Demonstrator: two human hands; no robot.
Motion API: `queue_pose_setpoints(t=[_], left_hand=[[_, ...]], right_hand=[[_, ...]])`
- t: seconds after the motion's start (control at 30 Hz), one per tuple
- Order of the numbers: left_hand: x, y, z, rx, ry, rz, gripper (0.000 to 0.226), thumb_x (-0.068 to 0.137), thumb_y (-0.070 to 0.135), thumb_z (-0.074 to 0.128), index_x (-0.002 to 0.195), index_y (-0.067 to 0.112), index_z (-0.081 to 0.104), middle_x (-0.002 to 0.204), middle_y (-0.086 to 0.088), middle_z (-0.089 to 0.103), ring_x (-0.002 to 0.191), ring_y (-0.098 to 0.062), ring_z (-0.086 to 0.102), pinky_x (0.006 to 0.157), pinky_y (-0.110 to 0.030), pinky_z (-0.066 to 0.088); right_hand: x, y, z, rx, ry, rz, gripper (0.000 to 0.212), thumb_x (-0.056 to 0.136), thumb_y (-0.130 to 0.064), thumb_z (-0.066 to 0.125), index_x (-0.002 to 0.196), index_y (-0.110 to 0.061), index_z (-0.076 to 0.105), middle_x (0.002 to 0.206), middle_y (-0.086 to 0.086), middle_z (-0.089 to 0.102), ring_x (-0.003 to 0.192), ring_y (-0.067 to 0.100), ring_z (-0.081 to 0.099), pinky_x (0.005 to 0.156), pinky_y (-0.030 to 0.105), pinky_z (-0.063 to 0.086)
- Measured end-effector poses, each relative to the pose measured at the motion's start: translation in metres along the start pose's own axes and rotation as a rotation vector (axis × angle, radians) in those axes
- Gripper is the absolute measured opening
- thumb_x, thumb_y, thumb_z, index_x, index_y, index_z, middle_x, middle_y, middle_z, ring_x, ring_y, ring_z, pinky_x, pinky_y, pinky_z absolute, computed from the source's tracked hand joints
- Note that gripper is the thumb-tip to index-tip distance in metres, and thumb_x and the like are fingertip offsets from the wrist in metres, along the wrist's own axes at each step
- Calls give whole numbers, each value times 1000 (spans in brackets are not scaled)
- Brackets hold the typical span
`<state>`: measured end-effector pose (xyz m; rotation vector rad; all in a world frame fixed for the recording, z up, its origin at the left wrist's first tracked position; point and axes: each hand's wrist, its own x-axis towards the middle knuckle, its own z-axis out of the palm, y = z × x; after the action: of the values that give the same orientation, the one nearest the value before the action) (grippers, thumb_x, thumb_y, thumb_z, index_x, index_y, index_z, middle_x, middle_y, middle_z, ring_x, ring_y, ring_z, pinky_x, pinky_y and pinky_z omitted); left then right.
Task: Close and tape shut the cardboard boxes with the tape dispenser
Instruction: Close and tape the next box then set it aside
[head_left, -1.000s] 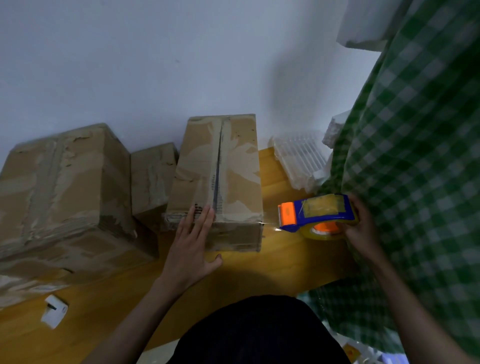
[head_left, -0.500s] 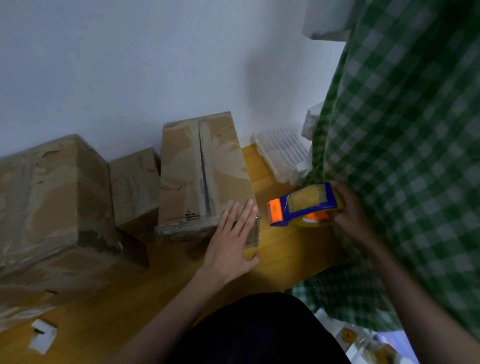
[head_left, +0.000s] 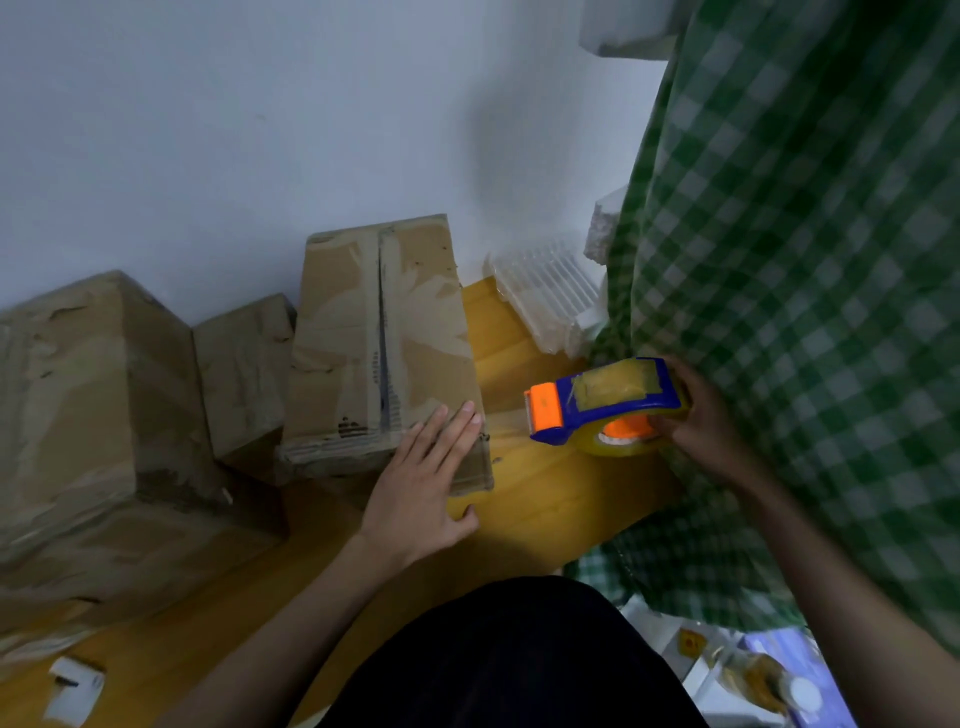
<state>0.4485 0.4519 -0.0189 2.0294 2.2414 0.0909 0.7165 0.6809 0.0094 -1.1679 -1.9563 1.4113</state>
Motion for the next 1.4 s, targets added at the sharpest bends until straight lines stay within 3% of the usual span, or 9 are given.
queue_pose_setpoints(t=[0.07,0.13,0.27,0.33,0.4,0.5,0.67,0.93,1.4], left_hand=[[0,-1,-1,-1,3,4,101,83,61,50,162,25,0,170,8,-5,156,-16,-7,127,-44,12],[0,-3,-1,13,-4,2,101,84,62,48,162,25,-4,169,8,-8,155,-15,-11,127,-44,9],[0,-4,1,29,-18,-5,102,83,65,46,161,25,-7,169,8,-12,155,-17,-12,127,-44,5],[1,-3,2,43,-11,0,102,83,65,46,162,24,-6,169,8,-13,155,-17,-12,126,-43,3],[1,-3,1,36,5,7,103,82,64,48,162,23,-3,169,7,-11,156,-18,-11,125,-42,1],[1,-1,2,47,19,22,104,82,64,50,162,22,1,169,6,-9,156,-19,-9,125,-41,0],[-1,2,3,58,0,36,106,80,67,46,162,21,-2,169,5,-13,155,-19,-12,126,-43,3],[1,-2,-1,67,-47,50,111,77,72,43,161,21,-8,168,5,-16,155,-20,-14,127,-45,6],[5,-5,-6,51,-79,78,117,74,75,45,159,24,-16,167,6,-22,154,-19,-19,127,-46,2]], right_hand=[[-2,-2,-3,1,26,0,61,80,10,73,127,-24,52,123,7,61,96,-11,61,73,10,49],[-5,-5,-2,-48,14,-36,57,76,-9,76,126,-24,52,121,2,61,98,-14,59,76,6,47],[-3,-14,0,-350,-34,-214,62,78,-9,67,137,-17,51,141,4,50,127,22,52,103,35,44],[-1,-28,6,-549,-41,-346,53,83,-1,59,133,-14,52,131,4,50,119,27,52,97,33,42],[-7,-45,20,-738,-12,-388,42,85,-13,51,127,-15,53,116,4,51,101,23,51,80,25,38],[-22,-56,54,-981,25,-513,35,90,-13,58,124,-20,50,101,7,50,84,18,42,71,31,34],[-24,-59,69,-1069,35,-543,58,79,8,67,125,-22,47,100,8,50,84,19,40,70,31,33],[-17,-84,84,-1213,-6,-688,44,88,3,57,126,-18,49,94,12,51,82,25,44,72,37,36],[-5,-100,85,-1384,-100,-606,54,86,-38,76,127,-24,44,106,9,54,92,23,49,82,35,35]])
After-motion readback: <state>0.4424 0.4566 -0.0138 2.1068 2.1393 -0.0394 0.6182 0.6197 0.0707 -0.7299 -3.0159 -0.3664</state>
